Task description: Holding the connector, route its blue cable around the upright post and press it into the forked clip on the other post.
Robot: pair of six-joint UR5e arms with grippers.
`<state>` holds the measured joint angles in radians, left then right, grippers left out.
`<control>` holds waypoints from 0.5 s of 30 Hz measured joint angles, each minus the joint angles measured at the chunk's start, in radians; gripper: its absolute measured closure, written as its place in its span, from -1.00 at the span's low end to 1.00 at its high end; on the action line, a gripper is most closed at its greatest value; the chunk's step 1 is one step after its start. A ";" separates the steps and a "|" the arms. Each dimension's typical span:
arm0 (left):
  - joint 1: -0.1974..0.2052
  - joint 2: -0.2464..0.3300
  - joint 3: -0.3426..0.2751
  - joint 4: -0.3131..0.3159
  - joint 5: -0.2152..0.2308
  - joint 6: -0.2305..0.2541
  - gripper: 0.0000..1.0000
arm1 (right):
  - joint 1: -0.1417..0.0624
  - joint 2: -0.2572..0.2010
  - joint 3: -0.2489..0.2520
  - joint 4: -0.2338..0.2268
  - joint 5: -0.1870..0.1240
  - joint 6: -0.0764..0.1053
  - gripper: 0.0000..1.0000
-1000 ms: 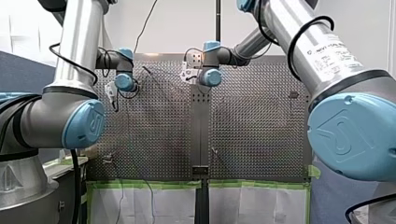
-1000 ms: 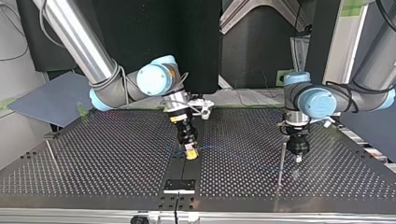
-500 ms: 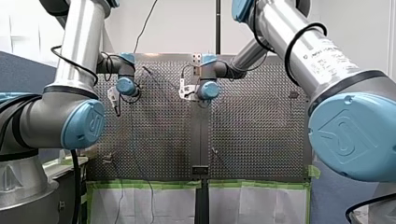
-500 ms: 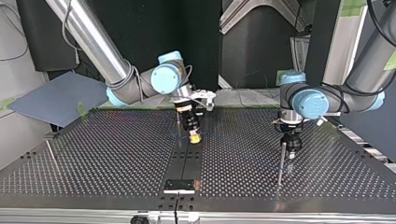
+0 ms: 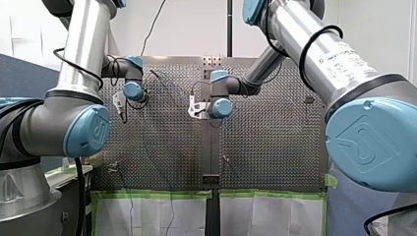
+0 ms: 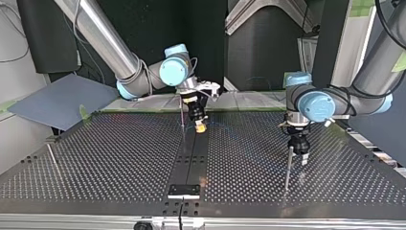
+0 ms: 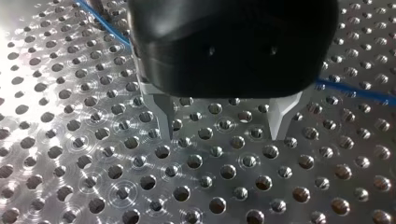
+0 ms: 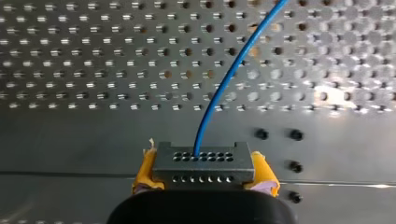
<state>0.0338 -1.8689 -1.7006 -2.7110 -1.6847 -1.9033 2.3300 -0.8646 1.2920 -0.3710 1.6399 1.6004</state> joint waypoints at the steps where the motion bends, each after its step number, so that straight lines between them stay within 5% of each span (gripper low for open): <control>1: 0.000 0.000 0.000 0.001 0.003 -0.005 -1.00 | 0.001 0.001 0.012 -0.008 0.001 0.001 1.00; 15: -0.002 0.000 0.000 0.005 0.028 -0.046 -1.00 | -0.010 0.006 0.150 -0.139 0.040 0.023 1.00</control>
<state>0.0321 -1.8688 -1.7006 -2.7062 -1.6563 -1.9492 2.3203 -0.8591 1.4415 -0.5103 1.6804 1.6230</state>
